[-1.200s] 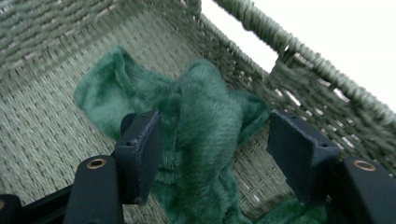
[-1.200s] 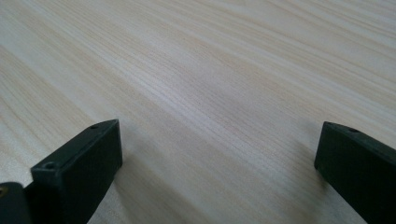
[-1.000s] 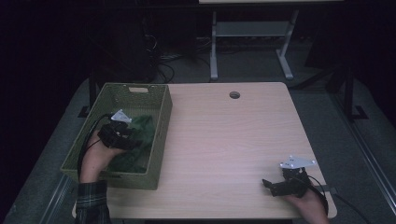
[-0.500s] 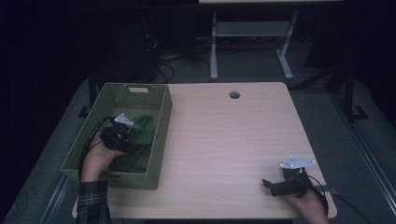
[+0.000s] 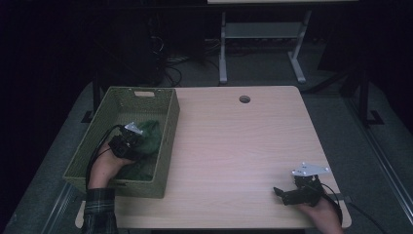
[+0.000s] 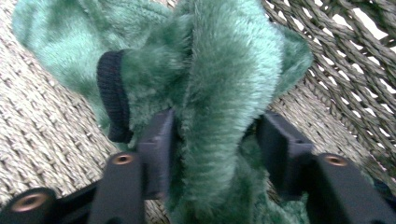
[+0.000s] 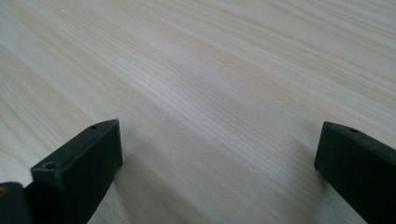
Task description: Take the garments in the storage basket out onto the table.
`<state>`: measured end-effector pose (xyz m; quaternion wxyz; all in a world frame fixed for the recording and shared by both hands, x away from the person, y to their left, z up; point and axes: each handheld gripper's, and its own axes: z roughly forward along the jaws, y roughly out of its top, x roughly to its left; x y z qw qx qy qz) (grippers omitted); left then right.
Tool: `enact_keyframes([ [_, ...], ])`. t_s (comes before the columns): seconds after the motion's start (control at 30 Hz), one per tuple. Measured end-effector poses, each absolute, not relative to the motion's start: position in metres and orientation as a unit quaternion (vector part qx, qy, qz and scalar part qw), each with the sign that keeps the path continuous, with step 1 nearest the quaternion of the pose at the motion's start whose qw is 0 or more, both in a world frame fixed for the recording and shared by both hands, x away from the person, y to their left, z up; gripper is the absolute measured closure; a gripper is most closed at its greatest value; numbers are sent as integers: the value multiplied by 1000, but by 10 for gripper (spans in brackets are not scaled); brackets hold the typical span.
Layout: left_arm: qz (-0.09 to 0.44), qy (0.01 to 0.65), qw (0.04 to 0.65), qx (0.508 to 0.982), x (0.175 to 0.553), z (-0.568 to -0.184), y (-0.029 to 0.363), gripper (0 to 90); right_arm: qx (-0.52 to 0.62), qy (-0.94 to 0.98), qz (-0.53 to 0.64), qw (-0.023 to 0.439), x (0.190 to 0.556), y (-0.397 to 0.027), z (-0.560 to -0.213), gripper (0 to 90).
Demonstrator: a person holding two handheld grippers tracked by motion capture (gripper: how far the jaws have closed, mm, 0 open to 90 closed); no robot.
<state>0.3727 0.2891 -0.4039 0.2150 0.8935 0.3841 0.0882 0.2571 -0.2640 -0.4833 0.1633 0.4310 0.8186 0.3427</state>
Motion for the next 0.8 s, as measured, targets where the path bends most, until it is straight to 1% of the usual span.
enact_keyframes([
  [0.17,79,387,214,893,373,-403,290,618,431,819,343,163,257,-264,-483,5],
  [0.2,70,393,211,892,374,-402,291,648,431,819,343,163,257,-264,-483,5],
  [0.27,66,409,217,884,374,-402,291,688,431,819,343,163,257,-264,-483,5],
  [0.4,60,416,224,879,374,-399,294,757,431,819,343,163,257,-264,-483,5],
  [0.53,64,419,229,876,373,-394,296,784,431,818,343,163,257,-264,-483,5],
  [0.8,74,436,249,862,371,-383,301,795,431,818,343,163,257,-264,-483,5],
])
